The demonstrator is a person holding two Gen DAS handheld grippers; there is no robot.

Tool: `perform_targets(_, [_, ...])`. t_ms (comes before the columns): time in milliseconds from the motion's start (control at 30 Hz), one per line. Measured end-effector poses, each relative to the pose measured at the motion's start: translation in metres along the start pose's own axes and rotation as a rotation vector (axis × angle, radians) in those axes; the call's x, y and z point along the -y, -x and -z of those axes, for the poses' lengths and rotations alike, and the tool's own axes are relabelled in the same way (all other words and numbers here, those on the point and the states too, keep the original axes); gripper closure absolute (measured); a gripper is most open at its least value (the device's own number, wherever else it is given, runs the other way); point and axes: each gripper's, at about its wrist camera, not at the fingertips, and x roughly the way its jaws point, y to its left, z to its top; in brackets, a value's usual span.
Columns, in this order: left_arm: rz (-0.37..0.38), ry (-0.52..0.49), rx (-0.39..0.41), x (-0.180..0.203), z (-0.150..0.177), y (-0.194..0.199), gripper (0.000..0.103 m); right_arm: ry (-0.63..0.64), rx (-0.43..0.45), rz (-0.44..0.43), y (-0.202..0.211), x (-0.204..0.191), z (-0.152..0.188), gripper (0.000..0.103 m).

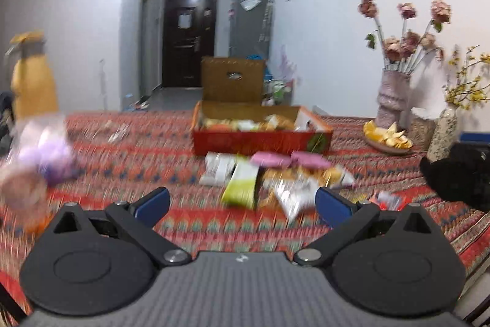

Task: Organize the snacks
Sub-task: 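Withdraw both tools from the box back over the snack pile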

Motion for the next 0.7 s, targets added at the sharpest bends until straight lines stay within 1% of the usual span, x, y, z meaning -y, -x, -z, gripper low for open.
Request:
perform_targets(100, [-0.015, 0.059, -0.042, -0.009, 0.028, 0.009, 0.0, -0.005, 0.0, 0.038, 0.007, -0.012, 0.038, 0.0])
perform_targets(167, [-0.04, 0.062, -0.063, -0.013, 0.039, 0.011, 0.0, -0.029, -0.02, 0.057, 0.009, -0.015, 0.062, 0.0])
perform_targets(233, [-0.063, 0.04, -0.085, -0.017, 0.051, 0.012, 0.0, -0.052, -0.052, 0.059, 0.011, -0.017, 0.084, 0.0])
perform_targets(333, [-0.085, 0.045, -0.12, -0.023, 0.061, 0.008, 0.0, -0.059, -0.084, 0.086, 0.014, -0.019, 0.104, 0.0])
perform_targets(400, [-0.087, 0.059, -0.145, -0.027, 0.065, 0.003, 0.0, -0.031, -0.096, 0.102, 0.014, -0.02, 0.11, 0.0])
perform_targets(467, [-0.086, 0.056, -0.153, -0.029, 0.065, -0.003, 0.0, -0.005, -0.093, 0.106, 0.013, -0.021, 0.112, 0.0])
perform_targets(600, [-0.077, 0.049, -0.159, -0.028, 0.064, -0.015, 0.0, 0.007, -0.079, 0.112, 0.0, -0.02, 0.104, 0.001])
perform_targets(633, [-0.074, 0.045, -0.163, -0.028, 0.063, -0.019, 0.0, 0.017, -0.078, 0.111, -0.006, -0.02, 0.1, 0.003])
perform_targets(700, [-0.067, 0.028, -0.167, -0.029, 0.059, -0.027, 0.0, 0.047, -0.083, 0.1, -0.021, -0.022, 0.093, 0.018])
